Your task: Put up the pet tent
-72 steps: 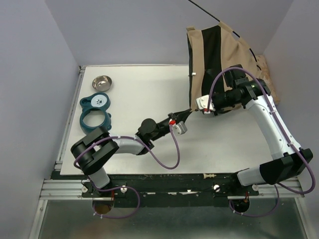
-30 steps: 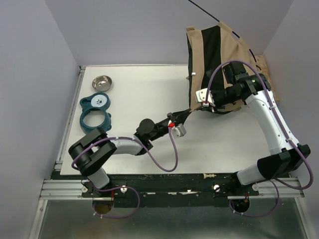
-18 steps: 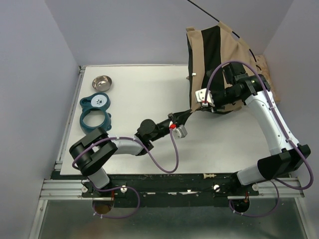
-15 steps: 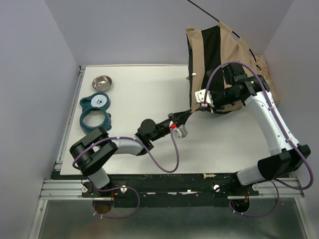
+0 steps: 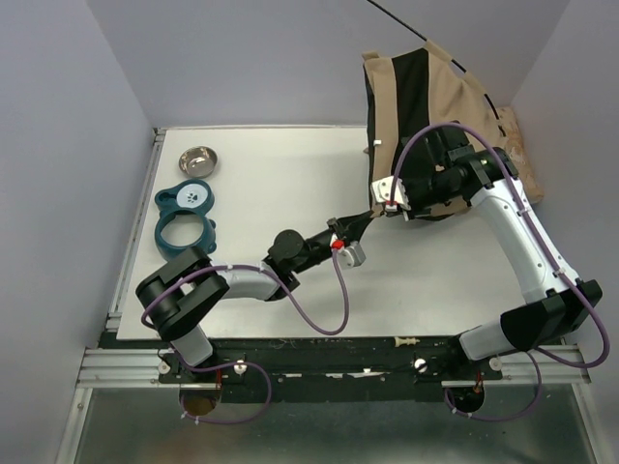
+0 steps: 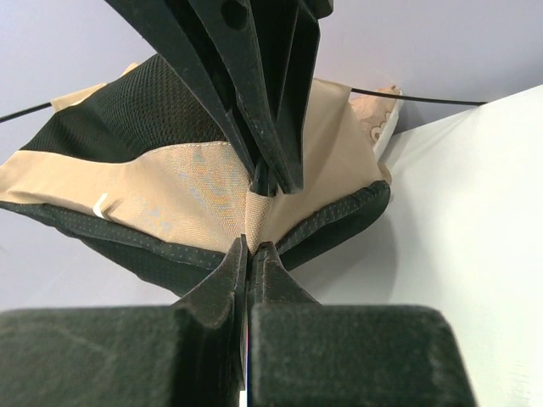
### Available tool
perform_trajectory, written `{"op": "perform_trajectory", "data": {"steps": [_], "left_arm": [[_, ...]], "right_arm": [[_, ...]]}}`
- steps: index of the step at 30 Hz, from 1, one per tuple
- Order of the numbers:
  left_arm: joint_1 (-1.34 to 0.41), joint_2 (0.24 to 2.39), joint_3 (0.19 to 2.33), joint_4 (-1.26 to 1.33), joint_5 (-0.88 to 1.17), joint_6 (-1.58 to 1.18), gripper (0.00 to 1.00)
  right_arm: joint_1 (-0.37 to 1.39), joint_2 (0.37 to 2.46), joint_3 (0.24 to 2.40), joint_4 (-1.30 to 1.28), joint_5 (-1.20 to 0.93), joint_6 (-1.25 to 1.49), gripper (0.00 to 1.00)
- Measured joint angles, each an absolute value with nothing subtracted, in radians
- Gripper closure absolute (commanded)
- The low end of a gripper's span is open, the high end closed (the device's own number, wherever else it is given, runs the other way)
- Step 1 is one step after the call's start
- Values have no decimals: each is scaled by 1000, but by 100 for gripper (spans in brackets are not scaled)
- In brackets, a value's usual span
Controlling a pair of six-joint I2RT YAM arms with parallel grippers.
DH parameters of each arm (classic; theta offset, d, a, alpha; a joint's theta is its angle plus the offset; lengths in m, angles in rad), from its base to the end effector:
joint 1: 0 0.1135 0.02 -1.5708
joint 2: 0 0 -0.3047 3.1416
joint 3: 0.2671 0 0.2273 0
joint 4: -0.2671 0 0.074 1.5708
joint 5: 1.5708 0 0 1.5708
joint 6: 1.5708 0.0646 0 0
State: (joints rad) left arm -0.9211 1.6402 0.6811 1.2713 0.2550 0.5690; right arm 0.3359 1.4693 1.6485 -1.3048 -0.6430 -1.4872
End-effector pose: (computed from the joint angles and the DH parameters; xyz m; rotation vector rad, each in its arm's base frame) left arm 0.1964 -0.2854 0.3144 1.0200 0.7777 -0.4633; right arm 0.2217 0.1184 0.4013 -2.0117 1.3295 0.3755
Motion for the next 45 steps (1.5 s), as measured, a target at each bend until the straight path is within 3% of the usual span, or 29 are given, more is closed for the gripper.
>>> {"op": "perform_trajectory", "data": {"steps": [5,11,14,25,37,45], "left_arm": [[-925,1652,698,1267,255,580,100],[-930,1658,722,1250,239,590,100],[-932,1659,734,1259,227,593,100],[-931,1659,733,1266,213,603,100],[-932,1659,734,1321,214,617,100],[-931,1659,734,1326,213,619,100]], "right_arm": [[354,1467,1642,-1291,-624,-1473,99],[365,1459,1641,-1279,-578,-1449,67],[365,1456,1641,-1280,-527,-1430,58],[334,1432,1662,-1293,-448,-1400,54],[327,1419,1730,-1313,-458,-1385,60],[326,1417,1759,-1326,-495,-1400,53]]}}
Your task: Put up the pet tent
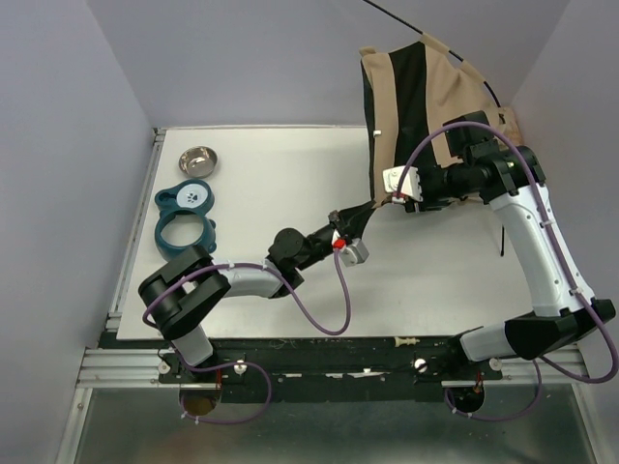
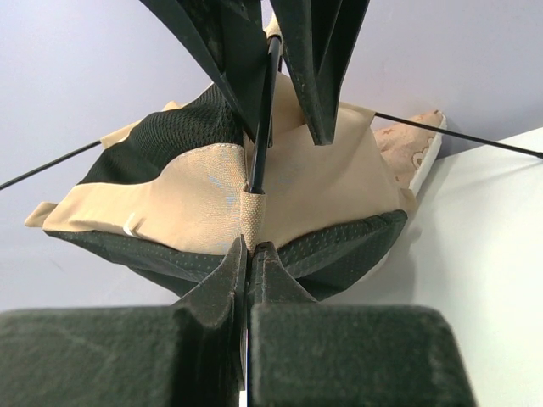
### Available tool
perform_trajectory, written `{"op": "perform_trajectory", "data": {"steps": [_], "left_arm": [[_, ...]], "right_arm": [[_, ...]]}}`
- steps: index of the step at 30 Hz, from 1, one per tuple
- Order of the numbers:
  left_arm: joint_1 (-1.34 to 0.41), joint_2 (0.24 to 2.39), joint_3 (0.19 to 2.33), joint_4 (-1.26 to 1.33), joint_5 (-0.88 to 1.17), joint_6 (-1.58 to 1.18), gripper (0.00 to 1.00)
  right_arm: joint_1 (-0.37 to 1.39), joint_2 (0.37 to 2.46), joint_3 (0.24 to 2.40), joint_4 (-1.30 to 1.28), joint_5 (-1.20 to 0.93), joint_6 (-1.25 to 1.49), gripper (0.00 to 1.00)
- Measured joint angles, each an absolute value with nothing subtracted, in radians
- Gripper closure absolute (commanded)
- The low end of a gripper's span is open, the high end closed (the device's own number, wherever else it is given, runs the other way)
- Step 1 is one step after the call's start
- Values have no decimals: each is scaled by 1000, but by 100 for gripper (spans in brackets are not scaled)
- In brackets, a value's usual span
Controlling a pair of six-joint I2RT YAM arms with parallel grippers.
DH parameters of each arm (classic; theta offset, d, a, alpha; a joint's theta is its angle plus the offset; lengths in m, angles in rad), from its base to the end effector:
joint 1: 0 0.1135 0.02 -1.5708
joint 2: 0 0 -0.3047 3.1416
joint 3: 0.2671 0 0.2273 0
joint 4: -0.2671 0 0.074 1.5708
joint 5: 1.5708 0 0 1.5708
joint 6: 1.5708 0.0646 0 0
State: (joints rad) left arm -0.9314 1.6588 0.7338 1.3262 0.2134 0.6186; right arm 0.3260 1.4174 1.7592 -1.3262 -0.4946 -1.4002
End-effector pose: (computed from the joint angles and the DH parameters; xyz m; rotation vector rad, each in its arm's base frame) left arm 0.1996 -0.2913 0.3316 0.9565 0.7053 -0.4001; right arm 0.2102 0.1034 0.4356 -1.9361 1.4165 0.1494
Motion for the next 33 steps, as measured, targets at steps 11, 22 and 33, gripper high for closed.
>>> {"op": "perform_trajectory", "data": {"steps": [11,22,33], "left_arm": [[-931,1659,735,1317,214,616,100],[-929,1659,735,1291,214,613,100],[-927,1654,774,1173,216,626,100]], "right_arm": [[326,1363,1745,-1330,-531,-1451,74],[326,1364,1702,-1282,-529,-1439,99],[337,1363,1653,-1220,-483,-1421,99]]}}
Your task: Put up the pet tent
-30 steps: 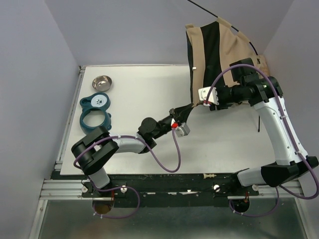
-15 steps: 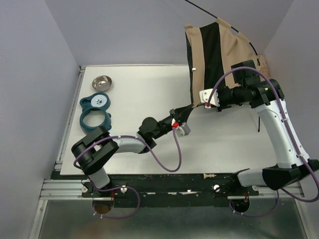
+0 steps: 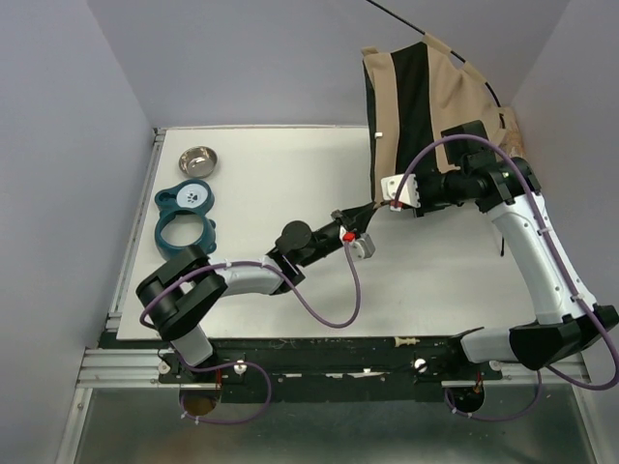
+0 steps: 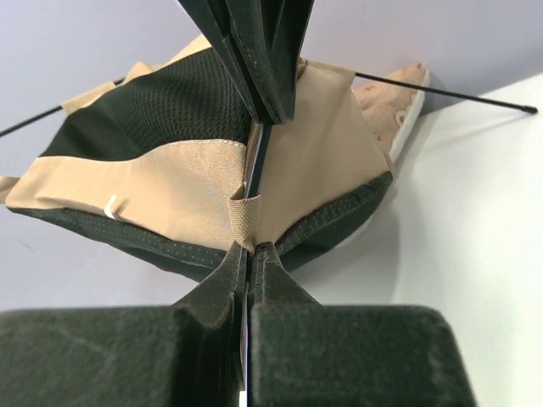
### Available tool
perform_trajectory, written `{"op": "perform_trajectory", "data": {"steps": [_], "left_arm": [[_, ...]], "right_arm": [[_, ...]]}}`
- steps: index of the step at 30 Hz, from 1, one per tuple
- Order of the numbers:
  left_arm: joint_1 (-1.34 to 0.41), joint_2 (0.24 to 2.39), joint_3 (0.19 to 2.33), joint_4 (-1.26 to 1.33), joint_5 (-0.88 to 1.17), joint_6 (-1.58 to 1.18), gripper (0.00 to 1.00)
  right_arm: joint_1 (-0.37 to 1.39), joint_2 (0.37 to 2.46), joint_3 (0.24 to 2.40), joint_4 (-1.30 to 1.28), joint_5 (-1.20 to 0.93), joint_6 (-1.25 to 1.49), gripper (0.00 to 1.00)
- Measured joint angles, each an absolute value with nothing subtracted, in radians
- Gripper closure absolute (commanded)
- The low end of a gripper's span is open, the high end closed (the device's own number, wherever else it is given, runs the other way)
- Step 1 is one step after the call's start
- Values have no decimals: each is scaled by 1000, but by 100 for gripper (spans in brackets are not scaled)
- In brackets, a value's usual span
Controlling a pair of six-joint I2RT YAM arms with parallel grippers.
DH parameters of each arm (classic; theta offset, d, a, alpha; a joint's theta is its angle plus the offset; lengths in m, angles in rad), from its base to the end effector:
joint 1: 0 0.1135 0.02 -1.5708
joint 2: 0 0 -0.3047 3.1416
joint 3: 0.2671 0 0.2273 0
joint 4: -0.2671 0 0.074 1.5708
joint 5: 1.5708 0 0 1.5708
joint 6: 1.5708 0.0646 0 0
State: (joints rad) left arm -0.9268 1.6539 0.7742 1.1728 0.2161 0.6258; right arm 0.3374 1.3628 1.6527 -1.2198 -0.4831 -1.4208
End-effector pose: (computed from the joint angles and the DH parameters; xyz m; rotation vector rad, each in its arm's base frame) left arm 0.2066 -0.2982 0.3261 1.0312 0.7831 -0.3960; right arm 0.2057 0.1039 0.4266 -1.9359 1.3534 0.0941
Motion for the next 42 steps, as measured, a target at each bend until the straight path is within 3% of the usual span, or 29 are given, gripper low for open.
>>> {"op": "perform_trajectory", "data": {"steps": [7,14,19,25,33,42], "left_arm": [[-928,1620,770,1041,213,645,100],[-930,1568,768,939,213,665,89],[-938,1554,774,885,200,688,78],[-978,1554,819,823,115,743,52],[-1020,1426,769,922,143,749,54],[-832,1324,680,823,376,631,53]], "right_arm": [[348,1353,1557,-1173,-440,-1442,99],[367,1360,1553,-1159,-429,-1422,99],[383,1369,1554,-1161,-426,-1403,99],[391,1370,1554,-1157,-406,-1380,99],[412,1396,1551,-1137,-408,-1376,99],[412,1395,1552,-1136,-409,-1362,99]]}}
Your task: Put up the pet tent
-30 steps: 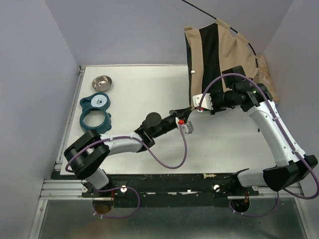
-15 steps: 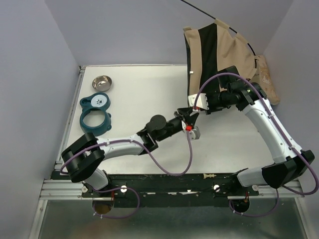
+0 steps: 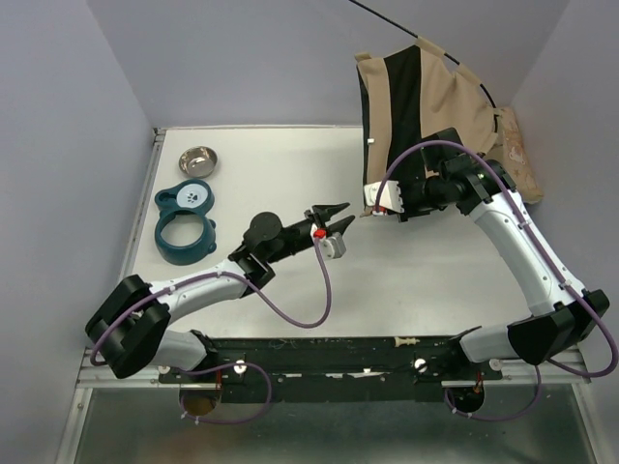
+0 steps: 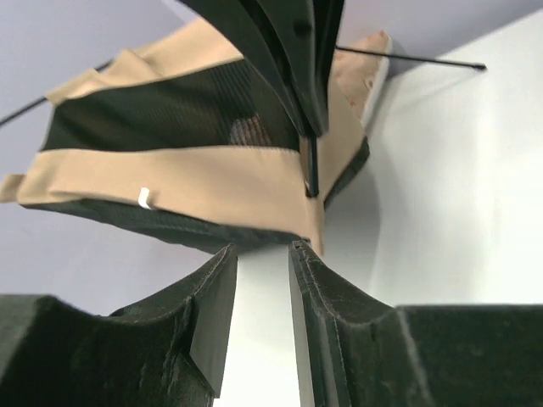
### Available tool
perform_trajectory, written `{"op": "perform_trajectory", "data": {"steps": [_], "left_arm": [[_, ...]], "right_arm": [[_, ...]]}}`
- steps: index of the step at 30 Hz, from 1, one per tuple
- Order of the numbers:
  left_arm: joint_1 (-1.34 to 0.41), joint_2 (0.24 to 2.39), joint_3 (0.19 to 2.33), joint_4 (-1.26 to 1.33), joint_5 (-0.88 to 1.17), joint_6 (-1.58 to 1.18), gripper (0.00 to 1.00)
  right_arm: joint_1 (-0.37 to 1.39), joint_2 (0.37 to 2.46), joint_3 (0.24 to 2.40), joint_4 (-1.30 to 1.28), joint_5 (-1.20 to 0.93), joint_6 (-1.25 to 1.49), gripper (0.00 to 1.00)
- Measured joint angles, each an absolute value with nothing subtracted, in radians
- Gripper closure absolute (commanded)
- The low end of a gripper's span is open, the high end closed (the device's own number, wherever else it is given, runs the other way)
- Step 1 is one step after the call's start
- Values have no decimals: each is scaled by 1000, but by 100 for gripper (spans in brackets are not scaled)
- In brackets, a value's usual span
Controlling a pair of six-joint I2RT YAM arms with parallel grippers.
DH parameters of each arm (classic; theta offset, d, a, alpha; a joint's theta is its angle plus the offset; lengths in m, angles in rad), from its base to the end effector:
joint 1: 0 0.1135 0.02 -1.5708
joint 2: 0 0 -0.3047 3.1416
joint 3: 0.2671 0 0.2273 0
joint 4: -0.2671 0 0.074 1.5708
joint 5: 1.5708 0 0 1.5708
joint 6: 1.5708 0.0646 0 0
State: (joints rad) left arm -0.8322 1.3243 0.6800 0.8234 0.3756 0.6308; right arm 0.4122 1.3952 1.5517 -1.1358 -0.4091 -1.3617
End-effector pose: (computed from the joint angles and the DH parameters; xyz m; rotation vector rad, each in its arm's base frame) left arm 0.1770 -0.2296 0.3492 1.1575 0.8186 -0.4278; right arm 0.2172 0.1230 0.3963 -1.9845 1.4190 0.1101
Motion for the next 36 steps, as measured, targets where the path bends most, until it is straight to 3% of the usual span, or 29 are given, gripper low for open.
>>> {"op": "perform_trajectory", "data": {"steps": [16,19,29,36], "left_arm": [[-794,1510,746,787,491,642,57],[-794,1530,766,807,490,635,62],[-795,1538,778,821,489,621,98],[-799,1534,778,811,485,621,100]], "right_arm": [[412,1394,1552,-1137,-411,-1361,99],[412,1391,1552,-1138,-411,-1361,99],[412,1387,1552,-1129,-411,-1361,99],[412,1387,1552,-1118,-409,-1349,99]]}}
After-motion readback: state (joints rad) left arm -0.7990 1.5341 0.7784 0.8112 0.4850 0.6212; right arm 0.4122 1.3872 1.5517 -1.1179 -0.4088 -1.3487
